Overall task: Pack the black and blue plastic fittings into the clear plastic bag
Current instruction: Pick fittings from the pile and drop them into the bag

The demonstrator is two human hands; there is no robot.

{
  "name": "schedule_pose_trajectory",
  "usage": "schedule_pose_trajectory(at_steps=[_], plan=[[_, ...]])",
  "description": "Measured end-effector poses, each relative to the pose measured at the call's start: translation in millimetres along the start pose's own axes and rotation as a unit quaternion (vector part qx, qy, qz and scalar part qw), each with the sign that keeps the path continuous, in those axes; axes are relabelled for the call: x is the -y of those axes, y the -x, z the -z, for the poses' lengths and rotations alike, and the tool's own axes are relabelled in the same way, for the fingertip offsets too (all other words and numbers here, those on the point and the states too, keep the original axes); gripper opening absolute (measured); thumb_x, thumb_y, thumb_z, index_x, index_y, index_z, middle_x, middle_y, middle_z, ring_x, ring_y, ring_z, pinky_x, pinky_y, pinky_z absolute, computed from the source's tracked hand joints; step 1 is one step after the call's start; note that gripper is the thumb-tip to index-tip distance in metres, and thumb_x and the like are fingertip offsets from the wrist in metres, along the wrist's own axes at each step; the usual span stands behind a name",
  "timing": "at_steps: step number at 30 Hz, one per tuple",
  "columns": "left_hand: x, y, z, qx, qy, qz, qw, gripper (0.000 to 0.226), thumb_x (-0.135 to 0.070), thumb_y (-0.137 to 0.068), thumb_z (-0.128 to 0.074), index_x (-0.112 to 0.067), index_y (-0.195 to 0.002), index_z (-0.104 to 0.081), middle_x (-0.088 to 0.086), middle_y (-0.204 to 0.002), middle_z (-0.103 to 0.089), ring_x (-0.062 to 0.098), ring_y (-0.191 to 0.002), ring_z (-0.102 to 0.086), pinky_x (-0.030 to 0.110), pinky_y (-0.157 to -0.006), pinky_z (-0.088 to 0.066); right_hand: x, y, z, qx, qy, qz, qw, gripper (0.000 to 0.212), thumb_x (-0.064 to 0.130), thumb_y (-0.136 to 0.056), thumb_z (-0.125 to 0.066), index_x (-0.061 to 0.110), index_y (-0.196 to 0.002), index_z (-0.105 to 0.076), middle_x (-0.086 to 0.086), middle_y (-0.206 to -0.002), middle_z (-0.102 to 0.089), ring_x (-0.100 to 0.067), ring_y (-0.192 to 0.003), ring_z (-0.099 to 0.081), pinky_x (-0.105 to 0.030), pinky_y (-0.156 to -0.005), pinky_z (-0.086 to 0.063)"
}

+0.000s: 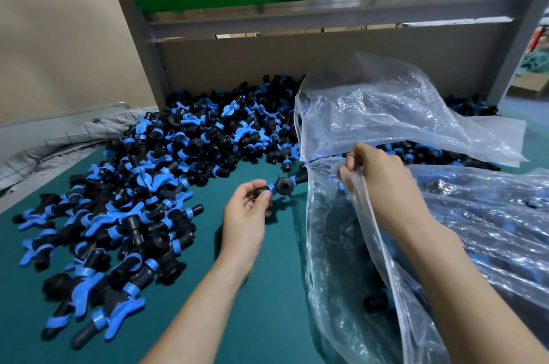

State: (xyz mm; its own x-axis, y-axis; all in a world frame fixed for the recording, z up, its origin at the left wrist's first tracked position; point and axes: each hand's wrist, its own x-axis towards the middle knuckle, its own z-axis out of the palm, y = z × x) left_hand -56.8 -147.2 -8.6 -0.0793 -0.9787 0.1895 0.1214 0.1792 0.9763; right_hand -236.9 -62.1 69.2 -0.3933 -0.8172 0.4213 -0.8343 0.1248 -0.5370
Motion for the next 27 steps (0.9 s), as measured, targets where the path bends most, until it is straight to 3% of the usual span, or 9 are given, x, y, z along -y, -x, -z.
schedule_pose_trajectory(at_steps=[5,9,14,17,22,27], plan=[[1,-1,3,-0.016,0.043,0.033,0.998,0.007,-0.019,-0.099,-0.058,-0.017,-0.102,-0.064,-0.006,-0.077,-0.066,0.004,-0.068,-0.058,0.021,-0.067,-0.050,1,0,0,-0.002,-0.005,-0.006,1.000,0.020,0.030,-0.093,-0.056,0.023,-0.077,-0.046,0.002,-0.072,-0.061,-0.025,-0.067,-0.056,-0.033,-0.055,-0.035],[1,-1,5,-0.012,0.064,0.050,0.997,0.024,-0.032,-0.099,-0.056,-0.011,-0.091,-0.064,-0.008,-0.070,-0.063,0.006,-0.065,-0.055,0.020,-0.065,-0.048,1,1,1,0.002,-0.007,-0.002,1.000,0.021,0.030,-0.093,-0.055,0.022,-0.077,-0.045,0.002,-0.074,-0.061,-0.026,-0.068,-0.055,-0.034,-0.055,-0.034],[-8,2,4,-0.002,0.055,0.034,0.998,0.027,-0.033,-0.099,-0.055,-0.010,-0.087,-0.062,-0.003,-0.074,-0.059,0.010,-0.065,-0.054,0.024,-0.064,-0.048,4,1,1,-0.007,-0.006,-0.001,1.000,0.019,0.029,-0.093,-0.054,0.023,-0.077,-0.045,0.003,-0.072,-0.059,-0.026,-0.067,-0.053,-0.032,-0.053,-0.030],[-20,16,3,0.026,0.007,-0.008,1.000,0.027,-0.037,-0.097,-0.055,-0.012,-0.091,-0.065,-0.009,-0.068,-0.061,0.006,-0.061,-0.055,0.017,-0.056,-0.048,7,3,1,-0.014,-0.012,0.005,1.000,0.016,0.028,-0.093,-0.054,0.022,-0.080,-0.047,0.003,-0.070,-0.058,-0.026,-0.067,-0.054,-0.033,-0.054,-0.030],[-44,60,0,0.072,-0.042,-0.064,0.994,0.024,-0.048,-0.088,-0.057,-0.027,-0.084,-0.068,-0.009,-0.065,-0.063,0.003,-0.058,-0.056,0.015,-0.053,-0.047,17,2,13,-0.041,-0.056,0.005,0.998,0.015,0.025,-0.090,-0.056,0.022,-0.079,-0.047,0.006,-0.071,-0.059,-0.024,-0.068,-0.054,-0.036,-0.061,-0.043],[-56,98,-12,0.164,-0.027,-0.017,0.986,0.020,-0.045,-0.084,-0.061,-0.028,-0.084,-0.071,-0.001,-0.067,-0.065,0.007,-0.057,-0.058,0.019,-0.051,-0.049,29,6,22,-0.045,-0.044,0.034,0.997,0.015,0.024,-0.091,-0.056,0.023,-0.080,-0.046,0.005,-0.077,-0.060,-0.028,-0.073,-0.054,-0.038,-0.062,-0.042]])
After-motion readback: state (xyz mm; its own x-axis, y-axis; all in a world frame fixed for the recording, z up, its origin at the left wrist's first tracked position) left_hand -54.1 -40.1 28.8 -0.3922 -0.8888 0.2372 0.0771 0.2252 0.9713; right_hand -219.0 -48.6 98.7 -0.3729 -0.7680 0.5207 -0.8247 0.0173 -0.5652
